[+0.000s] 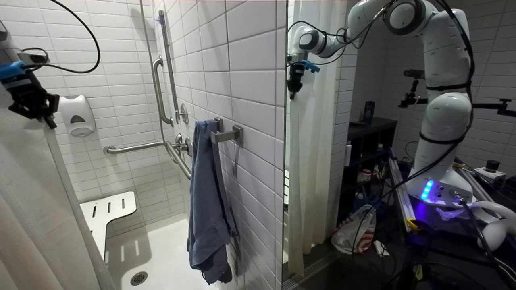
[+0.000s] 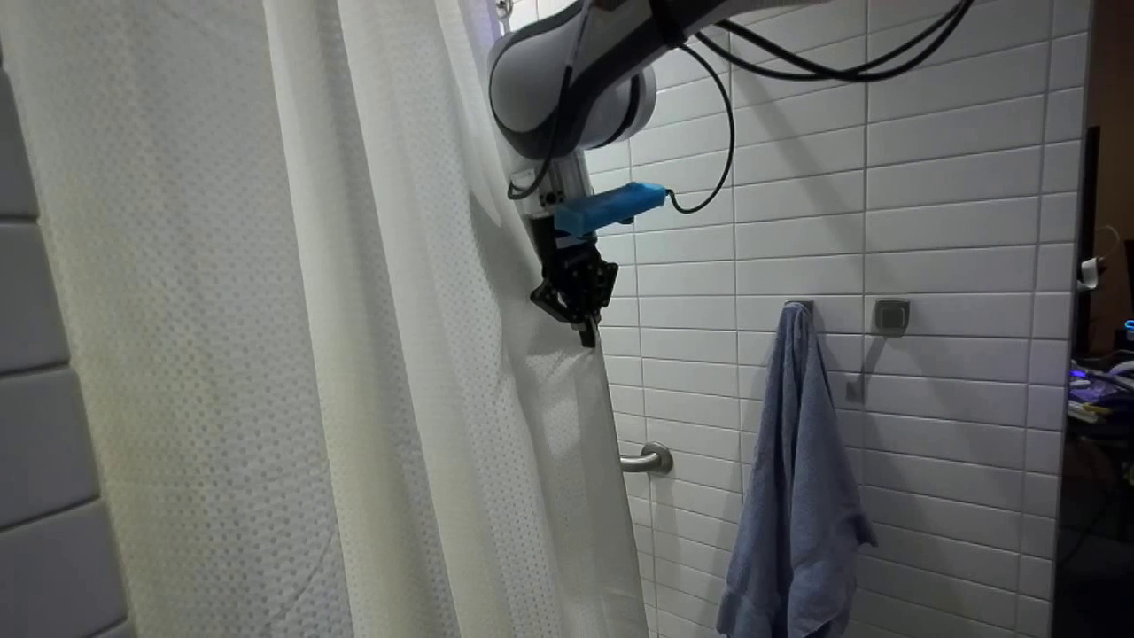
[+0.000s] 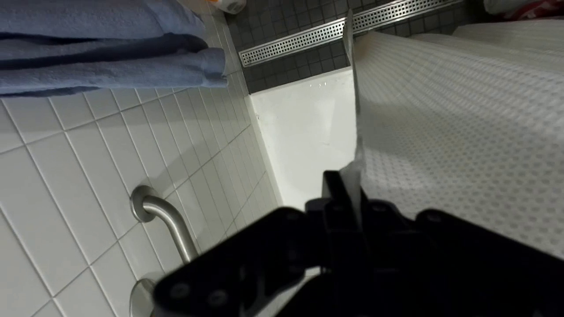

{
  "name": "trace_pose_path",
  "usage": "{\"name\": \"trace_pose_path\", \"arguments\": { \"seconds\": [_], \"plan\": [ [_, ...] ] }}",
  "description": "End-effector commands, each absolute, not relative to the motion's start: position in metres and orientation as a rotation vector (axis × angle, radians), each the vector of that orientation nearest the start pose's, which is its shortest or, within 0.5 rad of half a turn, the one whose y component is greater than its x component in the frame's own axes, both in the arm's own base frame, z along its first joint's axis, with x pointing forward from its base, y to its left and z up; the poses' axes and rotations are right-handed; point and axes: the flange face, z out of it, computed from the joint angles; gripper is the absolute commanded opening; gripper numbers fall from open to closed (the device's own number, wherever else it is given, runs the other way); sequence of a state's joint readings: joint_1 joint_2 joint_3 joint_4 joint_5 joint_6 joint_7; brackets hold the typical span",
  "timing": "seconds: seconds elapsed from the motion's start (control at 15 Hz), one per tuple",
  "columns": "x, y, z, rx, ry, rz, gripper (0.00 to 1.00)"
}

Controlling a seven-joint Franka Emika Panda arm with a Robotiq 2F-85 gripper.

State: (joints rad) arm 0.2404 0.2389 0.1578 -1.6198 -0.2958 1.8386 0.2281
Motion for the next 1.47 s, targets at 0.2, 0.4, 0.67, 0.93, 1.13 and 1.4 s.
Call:
{"name": "trace_pose_path", "arguments": {
  "seconds": [0.2,0.4,0.67,0.93,1.13,1.4],
  "plan": [
    [0.614,0.197,0.491,-3.440,-0.259,-0.033,0.00],
    [0.617,0.181,0.493,-3.453,-0.201,0.001,0.00],
    [0.620,0.158,0.495,-3.465,-0.125,0.030,0.00],
    [0.622,0.132,0.497,-3.466,-0.057,0.055,0.00],
    [0.624,0.113,0.499,-3.464,-0.010,0.062,0.00],
    [0.626,0.091,0.501,-3.460,0.049,0.065,0.00]
  ]
}}
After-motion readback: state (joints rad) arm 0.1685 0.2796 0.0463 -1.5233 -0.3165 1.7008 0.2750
